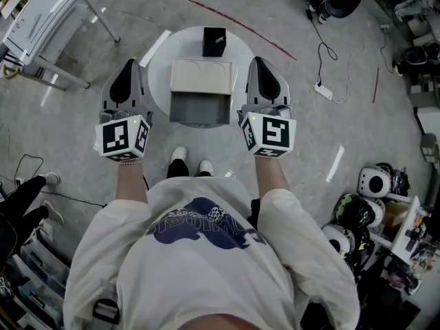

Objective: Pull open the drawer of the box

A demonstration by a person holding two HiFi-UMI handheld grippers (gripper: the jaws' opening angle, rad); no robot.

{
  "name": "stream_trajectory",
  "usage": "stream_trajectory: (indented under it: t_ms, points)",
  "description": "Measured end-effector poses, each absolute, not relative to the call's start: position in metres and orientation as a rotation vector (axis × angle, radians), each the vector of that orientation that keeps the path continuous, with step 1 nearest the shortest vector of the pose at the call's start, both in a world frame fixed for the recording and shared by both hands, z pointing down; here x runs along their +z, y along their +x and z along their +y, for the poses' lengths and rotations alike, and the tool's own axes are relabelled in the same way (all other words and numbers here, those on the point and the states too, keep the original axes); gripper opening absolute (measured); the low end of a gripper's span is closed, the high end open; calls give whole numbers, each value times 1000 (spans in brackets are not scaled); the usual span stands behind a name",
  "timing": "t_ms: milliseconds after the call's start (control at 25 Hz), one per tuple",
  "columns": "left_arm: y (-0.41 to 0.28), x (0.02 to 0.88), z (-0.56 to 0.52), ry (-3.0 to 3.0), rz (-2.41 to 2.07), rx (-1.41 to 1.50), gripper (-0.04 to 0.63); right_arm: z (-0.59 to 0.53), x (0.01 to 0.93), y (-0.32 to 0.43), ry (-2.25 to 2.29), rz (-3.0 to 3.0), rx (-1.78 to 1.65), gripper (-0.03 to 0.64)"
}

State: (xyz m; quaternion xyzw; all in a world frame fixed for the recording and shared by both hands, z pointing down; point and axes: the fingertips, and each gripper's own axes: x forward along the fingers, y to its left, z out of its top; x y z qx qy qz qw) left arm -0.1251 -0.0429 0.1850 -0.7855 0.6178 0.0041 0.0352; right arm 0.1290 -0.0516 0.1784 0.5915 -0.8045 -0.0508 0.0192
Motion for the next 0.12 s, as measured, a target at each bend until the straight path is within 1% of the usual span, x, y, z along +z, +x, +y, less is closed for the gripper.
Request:
stream_trajectory:
  t_ms: [120]
  points:
    - [-127, 183, -41, -2410, 1908, 24, 8, -49, 176, 128, 1836, -2496, -162, -3]
